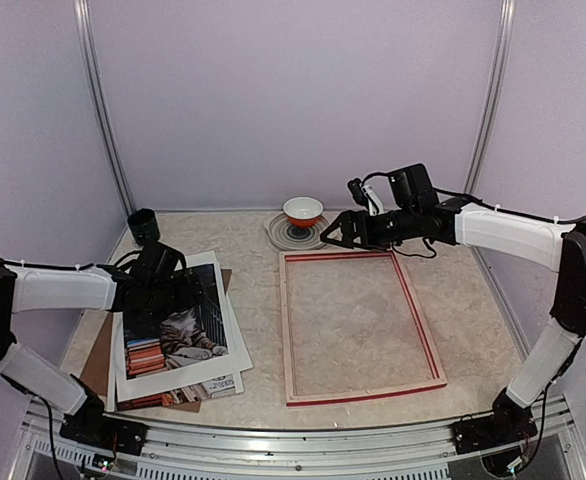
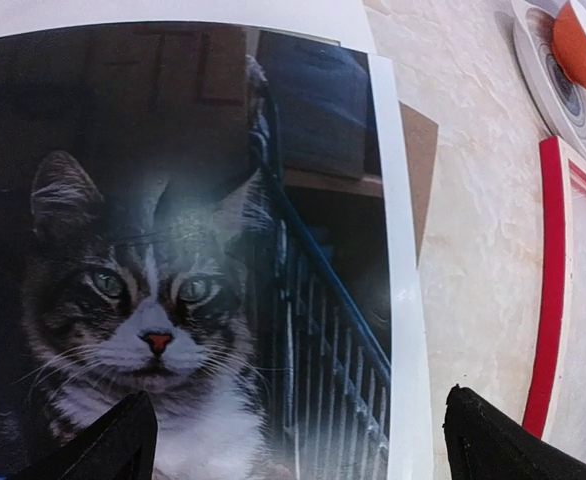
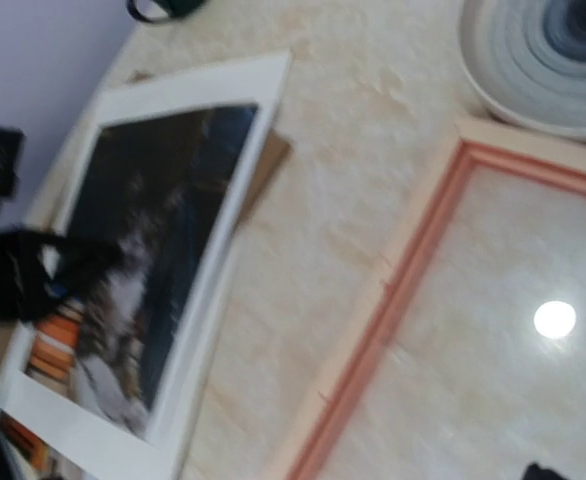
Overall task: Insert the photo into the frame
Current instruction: Pick up the mat board from the photo.
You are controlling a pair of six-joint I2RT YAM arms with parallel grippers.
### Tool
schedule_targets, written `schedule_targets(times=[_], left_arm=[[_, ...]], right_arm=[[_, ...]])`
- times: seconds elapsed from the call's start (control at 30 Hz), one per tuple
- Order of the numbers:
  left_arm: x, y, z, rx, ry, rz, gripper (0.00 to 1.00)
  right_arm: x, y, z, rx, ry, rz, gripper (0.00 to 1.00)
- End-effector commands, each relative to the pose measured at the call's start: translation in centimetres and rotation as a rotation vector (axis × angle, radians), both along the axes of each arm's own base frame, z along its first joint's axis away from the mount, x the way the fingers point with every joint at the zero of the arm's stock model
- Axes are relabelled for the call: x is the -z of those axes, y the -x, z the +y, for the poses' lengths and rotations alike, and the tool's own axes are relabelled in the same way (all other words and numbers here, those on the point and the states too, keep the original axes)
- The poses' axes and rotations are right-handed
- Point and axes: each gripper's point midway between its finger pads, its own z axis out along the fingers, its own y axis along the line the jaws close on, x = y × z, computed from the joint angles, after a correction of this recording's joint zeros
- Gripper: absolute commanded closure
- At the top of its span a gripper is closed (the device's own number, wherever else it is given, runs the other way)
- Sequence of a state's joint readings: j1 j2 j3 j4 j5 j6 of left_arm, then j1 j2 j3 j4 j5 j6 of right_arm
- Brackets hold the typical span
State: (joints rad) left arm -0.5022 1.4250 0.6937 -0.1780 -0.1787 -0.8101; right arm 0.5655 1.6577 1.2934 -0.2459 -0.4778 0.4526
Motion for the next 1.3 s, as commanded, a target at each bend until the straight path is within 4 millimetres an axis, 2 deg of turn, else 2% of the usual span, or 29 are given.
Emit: schedule_targets(times=[0.0,0.13,0.27,0.63,0.73,0.83,1.07,1.2,1.27], left_arm=[[-1.0,-1.1,-3.1,0.053,0.089,-0.058,0.01],[-1.3,-1.7,-5.6,0.1,0.109,-0.071,0.01],[0.1,-2.2,-7.5,0.135,0.11,-0.043,0.01],[1.6,-2.7,-10.8,0.199,0.217,-0.049,0.01],[1.6,-2.4,-12.0,0.232,0.247,-0.049,0.01],[1.5,-2.1,-13.0,0.255,0.28,-0.05,0.01],[0.9,-1.8,-14.7,0.3,0.325,-0.067,0.01],[-0.1,-2.2,-14.9,0.309,0.34,-0.101,0.01],[-1.8,-2.9,-14.0,0.287,0.331,-0.142,0.01]], right_arm=[[-0.5,0.0,2.6,-0.044,-0.062,0.087,0.01],[-0.3,1.5,5.9,-0.188,-0.057,0.127,0.01],[-0.2,1.6,8.8,-0.22,0.039,0.063,0.01],[3.3,1.6,13.4,-0.276,0.002,0.207,0.01],[3.9,1.5,13.8,-0.276,-0.014,0.23,0.01],[3.5,1.5,13.8,-0.272,-0.035,0.227,0.01],[2.2,1.2,12.3,-0.224,-0.065,0.209,0.03],[1.3,1.0,10.9,-0.182,-0.089,0.194,0.04],[1.0,1.0,10.6,-0.172,-0.091,0.183,0.04]])
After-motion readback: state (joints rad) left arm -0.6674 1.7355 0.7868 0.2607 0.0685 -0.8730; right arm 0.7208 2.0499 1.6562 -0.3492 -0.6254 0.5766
